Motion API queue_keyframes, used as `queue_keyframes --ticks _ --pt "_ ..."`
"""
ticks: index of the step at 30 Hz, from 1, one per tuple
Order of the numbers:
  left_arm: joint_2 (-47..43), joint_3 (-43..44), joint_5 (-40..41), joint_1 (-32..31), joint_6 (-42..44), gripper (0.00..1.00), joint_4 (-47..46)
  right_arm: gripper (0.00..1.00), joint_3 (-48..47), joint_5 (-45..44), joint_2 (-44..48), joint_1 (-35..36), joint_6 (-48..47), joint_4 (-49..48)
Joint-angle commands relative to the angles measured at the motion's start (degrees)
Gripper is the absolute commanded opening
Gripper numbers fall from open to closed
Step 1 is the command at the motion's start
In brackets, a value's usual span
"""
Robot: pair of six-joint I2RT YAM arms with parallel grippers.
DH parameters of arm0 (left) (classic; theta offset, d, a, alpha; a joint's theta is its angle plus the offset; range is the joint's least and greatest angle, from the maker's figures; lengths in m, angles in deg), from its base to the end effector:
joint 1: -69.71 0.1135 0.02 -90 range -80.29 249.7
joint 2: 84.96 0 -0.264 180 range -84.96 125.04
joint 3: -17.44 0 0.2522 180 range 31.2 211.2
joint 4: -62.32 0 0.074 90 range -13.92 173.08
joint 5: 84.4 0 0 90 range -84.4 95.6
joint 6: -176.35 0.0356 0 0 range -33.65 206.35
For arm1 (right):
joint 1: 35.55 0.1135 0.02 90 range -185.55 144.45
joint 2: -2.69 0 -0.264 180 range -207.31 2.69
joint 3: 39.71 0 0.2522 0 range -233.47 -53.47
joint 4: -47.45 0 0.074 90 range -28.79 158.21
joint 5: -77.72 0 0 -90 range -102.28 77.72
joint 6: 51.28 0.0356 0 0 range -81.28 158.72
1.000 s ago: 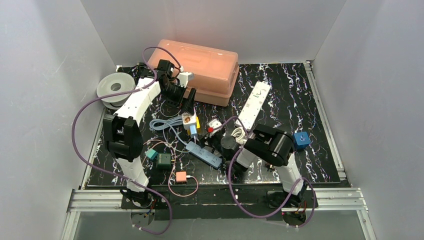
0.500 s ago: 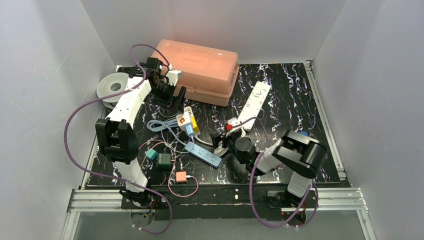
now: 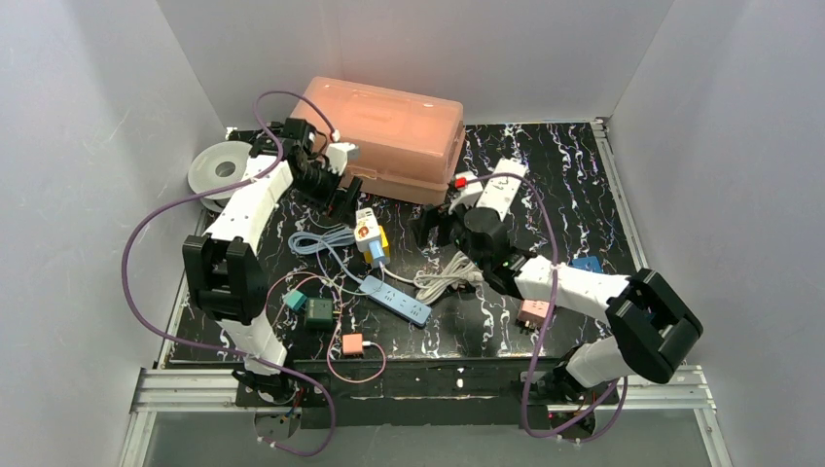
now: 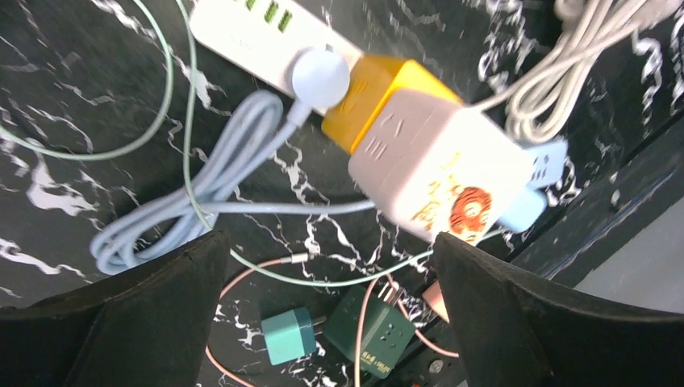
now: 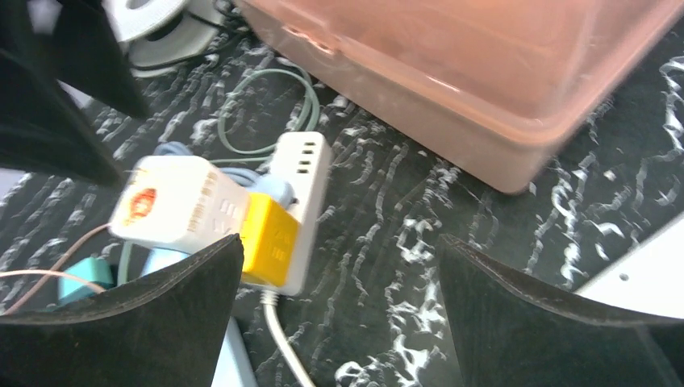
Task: Pull the plug off the socket
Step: Remove the plug from the socket.
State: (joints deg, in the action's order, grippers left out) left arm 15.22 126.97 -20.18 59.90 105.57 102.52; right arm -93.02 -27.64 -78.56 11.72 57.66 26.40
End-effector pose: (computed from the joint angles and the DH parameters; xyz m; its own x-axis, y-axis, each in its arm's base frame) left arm 0.3980 -0.0845 0.3599 -0.3055 0.3537 -0.8841 0.6586 0.7490 0.0720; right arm 0.2174 0.2215 0.2433 -0.2490 0.1917 -0.9493 -0.4748 0.8302 0.2922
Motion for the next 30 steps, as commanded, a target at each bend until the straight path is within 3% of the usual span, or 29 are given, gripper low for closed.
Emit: queue_keyframes --ticks 1,6,14,18,21,25,30 --pt "-3.7 -6.9 -3.7 3.7 7.3 0.98 1.4 0.96 -9.5 6.8 1.7 1.8 -0.1 14.0" --pt "-1.9 -7.8 -9.4 7.8 8.3 0.98 0.4 0.96 -19.4 6.8 -3.1 5.0 -0.7 22.6" --pt "-0.5 -15.1 -6.9 7.7 12.8 0.93 -6.7 0.96 -36.2 9.0 -14.8 7.3 -3.5 34.6" --pt "-1.6 -19.3 -5.7 7.7 9.8 0.92 -12.2 0.96 -44.0 3.8 -20.6 10.2 -7.4 44.8" --pt "-4.6 -23.5 -7.4 7.7 11.6 0.92 -16.5 0.97 -46.4 1.8 -23.2 11.4 -8.4 48.1" --pt "-6.5 -24.3 -10.7 8.4 14.8 0.95 -14.9 0.97 -45.9 2.6 -23.8 12.4 -8.0 47.4" --pt "-10.5 -27.5 -14.4 10.6 12.6 0.95 -18.7 0.97 -48.1 -0.9 -27.2 12.9 -8.1 48.8"
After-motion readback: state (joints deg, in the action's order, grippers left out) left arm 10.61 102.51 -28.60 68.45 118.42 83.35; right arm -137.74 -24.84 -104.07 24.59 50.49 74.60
